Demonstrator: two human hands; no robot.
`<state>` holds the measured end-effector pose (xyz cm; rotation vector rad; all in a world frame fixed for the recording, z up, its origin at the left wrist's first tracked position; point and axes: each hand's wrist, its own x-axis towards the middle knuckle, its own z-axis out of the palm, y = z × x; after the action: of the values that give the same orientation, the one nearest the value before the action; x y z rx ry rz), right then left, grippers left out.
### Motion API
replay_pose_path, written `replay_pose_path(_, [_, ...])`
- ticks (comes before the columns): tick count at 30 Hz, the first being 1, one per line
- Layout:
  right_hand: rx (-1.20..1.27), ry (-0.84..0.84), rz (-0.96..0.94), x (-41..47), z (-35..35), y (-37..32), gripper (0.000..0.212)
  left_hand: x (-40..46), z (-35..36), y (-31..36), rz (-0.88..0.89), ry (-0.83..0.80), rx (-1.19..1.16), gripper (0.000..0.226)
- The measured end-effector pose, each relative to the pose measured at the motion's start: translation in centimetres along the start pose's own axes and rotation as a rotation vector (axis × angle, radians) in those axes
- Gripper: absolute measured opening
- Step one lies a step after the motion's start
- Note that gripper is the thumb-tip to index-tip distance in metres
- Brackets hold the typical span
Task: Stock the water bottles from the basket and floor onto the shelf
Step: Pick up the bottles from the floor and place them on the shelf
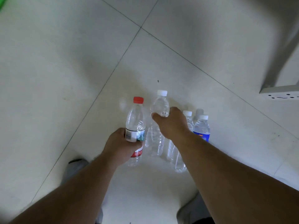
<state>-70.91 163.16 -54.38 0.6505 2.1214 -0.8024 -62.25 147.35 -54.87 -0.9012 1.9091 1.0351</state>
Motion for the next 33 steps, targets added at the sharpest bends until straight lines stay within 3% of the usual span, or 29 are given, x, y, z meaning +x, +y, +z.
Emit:
replay_pose_path(8, [0.040,-0.036,-0.229,-13.8,-11.2,-9.0,0.033,-14.9,-10.4,7.5,0.067,0.107,-0.196,0.032])
replay_pose_path(19, [0.077,0.085,-0.613,-48.8,-30.1,-32.3,0.038,-47.8,-33.1,19.2,0.375,0.229,-0.444,0.038])
replay_pose_path(26, [0.168,0.196,-0.843,-68.3,-33.0,-41.9,0.036,-63.9,-48.1,19.9,0.632,0.303,-0.515,0.041])
replay_pose_path(33, [0.322,0.247,-1.013,-78.2,-30.9,-49.7,0.028,-70.0,-59.4,18.0,0.772,0.442,-0.443,0.041])
